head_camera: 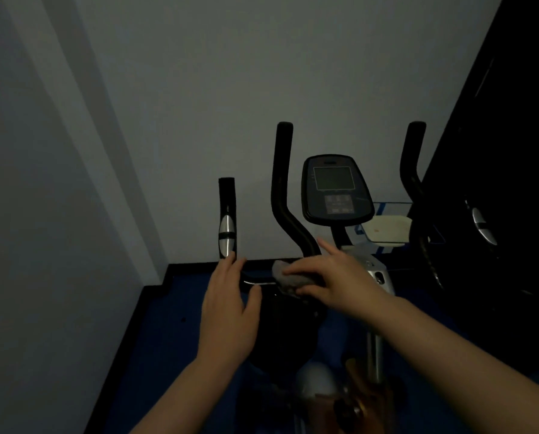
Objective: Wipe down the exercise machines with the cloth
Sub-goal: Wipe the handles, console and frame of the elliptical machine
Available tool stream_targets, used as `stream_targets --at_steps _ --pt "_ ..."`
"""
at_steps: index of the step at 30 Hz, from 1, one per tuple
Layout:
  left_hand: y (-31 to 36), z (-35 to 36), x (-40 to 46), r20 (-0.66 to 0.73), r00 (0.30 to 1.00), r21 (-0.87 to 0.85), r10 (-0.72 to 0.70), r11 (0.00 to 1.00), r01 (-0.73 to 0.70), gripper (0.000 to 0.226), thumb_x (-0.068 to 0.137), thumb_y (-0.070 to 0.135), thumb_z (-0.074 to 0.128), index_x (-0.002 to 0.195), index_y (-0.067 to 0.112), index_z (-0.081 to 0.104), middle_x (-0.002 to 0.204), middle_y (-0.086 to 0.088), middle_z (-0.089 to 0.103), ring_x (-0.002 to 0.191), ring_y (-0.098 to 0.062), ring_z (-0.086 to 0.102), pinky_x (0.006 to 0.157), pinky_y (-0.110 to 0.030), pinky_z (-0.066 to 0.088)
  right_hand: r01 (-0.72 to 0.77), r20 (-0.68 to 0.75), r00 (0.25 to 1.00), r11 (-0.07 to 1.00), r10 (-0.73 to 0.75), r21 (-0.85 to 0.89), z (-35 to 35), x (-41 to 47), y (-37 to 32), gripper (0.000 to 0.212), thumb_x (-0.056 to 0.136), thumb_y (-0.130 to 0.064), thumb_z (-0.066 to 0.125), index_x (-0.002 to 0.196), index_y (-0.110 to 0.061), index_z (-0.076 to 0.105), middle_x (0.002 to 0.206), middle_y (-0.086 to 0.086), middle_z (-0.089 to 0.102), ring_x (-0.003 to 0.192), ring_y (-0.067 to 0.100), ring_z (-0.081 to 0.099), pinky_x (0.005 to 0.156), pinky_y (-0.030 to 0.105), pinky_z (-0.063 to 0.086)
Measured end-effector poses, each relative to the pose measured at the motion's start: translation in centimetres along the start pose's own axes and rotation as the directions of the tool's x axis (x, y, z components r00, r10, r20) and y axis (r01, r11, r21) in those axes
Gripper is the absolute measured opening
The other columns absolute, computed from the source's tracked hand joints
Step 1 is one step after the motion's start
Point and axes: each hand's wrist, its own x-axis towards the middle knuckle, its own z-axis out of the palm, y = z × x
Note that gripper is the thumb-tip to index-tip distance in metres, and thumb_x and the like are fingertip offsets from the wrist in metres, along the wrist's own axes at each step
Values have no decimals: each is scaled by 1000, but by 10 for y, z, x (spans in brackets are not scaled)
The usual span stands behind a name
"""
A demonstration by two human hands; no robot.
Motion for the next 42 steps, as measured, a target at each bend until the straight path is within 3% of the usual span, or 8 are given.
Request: stream_targets --at_steps 5,10,16,19,26,31,35,42 --pt "-16 -17 30 56 995 -8 82 997 -82 58 98 28 50 151 23 25 159 9 18 145 -5 15 120 -35 19 -69 62 996 994 64 88 21 34 -36 41 85 -39 70 125 -37 63 120 -4 67 114 12 58 89 21 42" --pt "-36 -33 55 140 981 -57 137 990 -130 51 100 26 47 148 28 30 154 19 21 135 11 20 103 1 12 -147 183 973 988 138 41 7 41 -31 42 82 -40 73 122 -38 64 118 -12 67 109 4 60 92 22 47" --pt "-56 -34 63 89 980 -235 177 960 -152 41 99 21 48 139 30 46 146 21 40 133 4 36 111 -24 31 -204 134 973 973 189 110 32 60 -66 35 92 -37 62 125 -29 63 118 -4 68 107 7 60 90 23 47" --pt "-64 -39 72 86 974 -282 208 943 -176 39 100 16 49 137 27 50 140 18 48 129 4 42 109 -18 33 -268 151 956 959 253 90 23 50 -61 36 91 -40 62 127 -34 61 119 -8 67 107 3 59 88 17 45" --pt "-75 -43 90 38 954 -303 297 913 -272 34 94 20 45 122 33 59 124 16 60 119 0 52 98 -9 36 -377 -47 926 926 376 -17 53 62 -94 30 97 -38 50 118 -24 65 113 -1 69 107 18 60 89 34 46" --pt "-89 -47 102 88 937 -295 337 907 -299 40 94 34 41 129 26 58 135 17 53 127 1 46 104 -11 32 -443 261 873 894 413 68 37 37 -90 59 97 -40 52 150 -40 24 148 -12 39 141 12 19 114 28 20" --pt "-90 -44 108 111 935 -327 337 901 -286 38 94 23 45 131 25 57 137 16 51 126 4 46 101 -7 32 -447 16 894 894 448 -30 51 69 -105 39 94 -46 53 127 -26 57 119 -1 65 110 19 58 90 32 46" --pt "-93 -45 119 84 925 -348 371 880 -322 38 95 27 43 127 19 61 126 10 59 119 -2 52 100 -14 39 -559 -127 813 823 568 105 75 71 -121 36 94 -48 52 121 -25 58 110 -3 66 100 16 61 84 32 49"
